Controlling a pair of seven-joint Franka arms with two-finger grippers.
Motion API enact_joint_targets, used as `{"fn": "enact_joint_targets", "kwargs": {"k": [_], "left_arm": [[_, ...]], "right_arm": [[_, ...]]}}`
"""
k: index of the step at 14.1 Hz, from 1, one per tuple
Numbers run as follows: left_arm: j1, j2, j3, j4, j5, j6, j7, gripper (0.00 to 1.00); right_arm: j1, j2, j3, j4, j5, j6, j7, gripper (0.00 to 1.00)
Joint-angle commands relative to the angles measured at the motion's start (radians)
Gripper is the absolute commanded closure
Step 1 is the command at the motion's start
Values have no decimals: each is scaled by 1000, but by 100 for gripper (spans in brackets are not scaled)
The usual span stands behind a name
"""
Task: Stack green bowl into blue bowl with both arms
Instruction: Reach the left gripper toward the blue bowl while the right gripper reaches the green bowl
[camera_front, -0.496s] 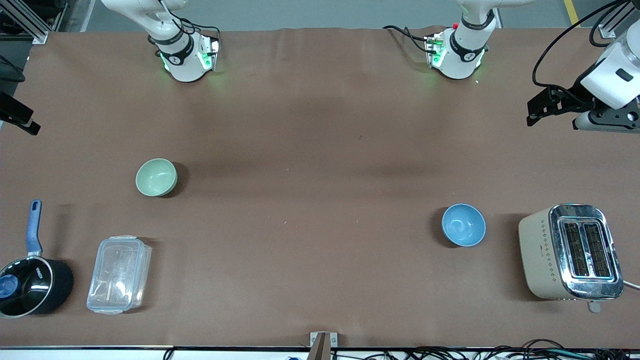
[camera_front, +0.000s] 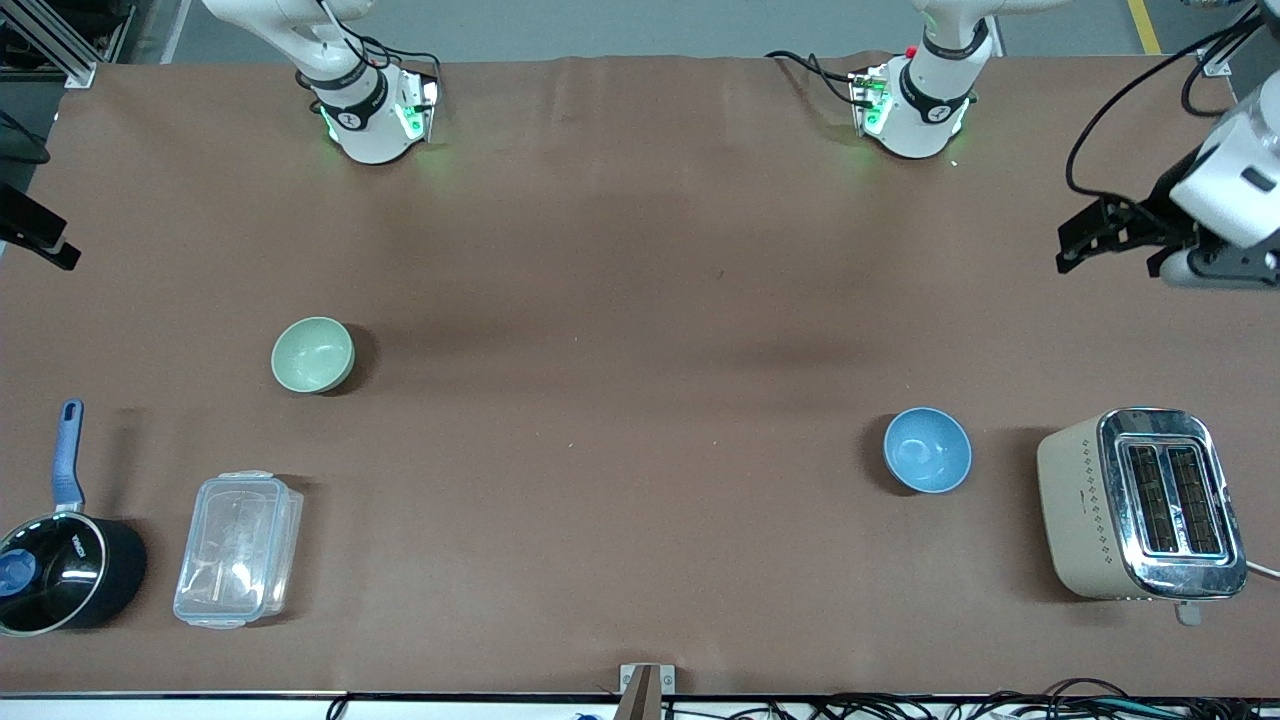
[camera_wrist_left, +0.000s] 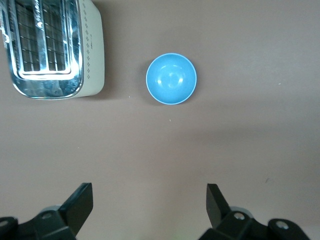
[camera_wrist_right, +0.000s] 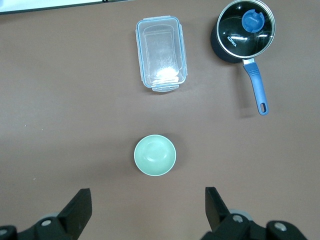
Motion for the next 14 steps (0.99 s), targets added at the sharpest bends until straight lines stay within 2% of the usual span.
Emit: {"fn": "enact_joint_targets", "kwargs": {"k": [1, 4, 5, 6, 10, 11, 14], "left_arm": [[-11, 158, 6, 26, 21, 98, -14, 0], [-8, 276, 6, -13, 21, 261, -15, 0], [-11, 320, 7, -16, 23, 302, -15, 0], [-10, 368, 7, -28, 21, 348, -15, 0], [-2, 507, 12, -71, 70, 575, -34, 0], [5, 534, 10, -73, 70, 612, -38, 4], [7, 604, 12, -73, 70, 677, -38, 26]], "right_arm": [[2, 7, 0, 19, -15, -15, 0, 0], [4, 5, 0, -14, -13, -46, 8, 0], [4, 5, 1, -54, -13, -55, 2, 0], [4, -4, 1, -138, -13, -37, 2, 0], [-5, -67, -16, -500, -15, 266, -12, 0], [-5, -65, -16, -569, -15, 343, -23, 0], [-7, -58, -38, -785, -15, 650, -113, 0]]}}
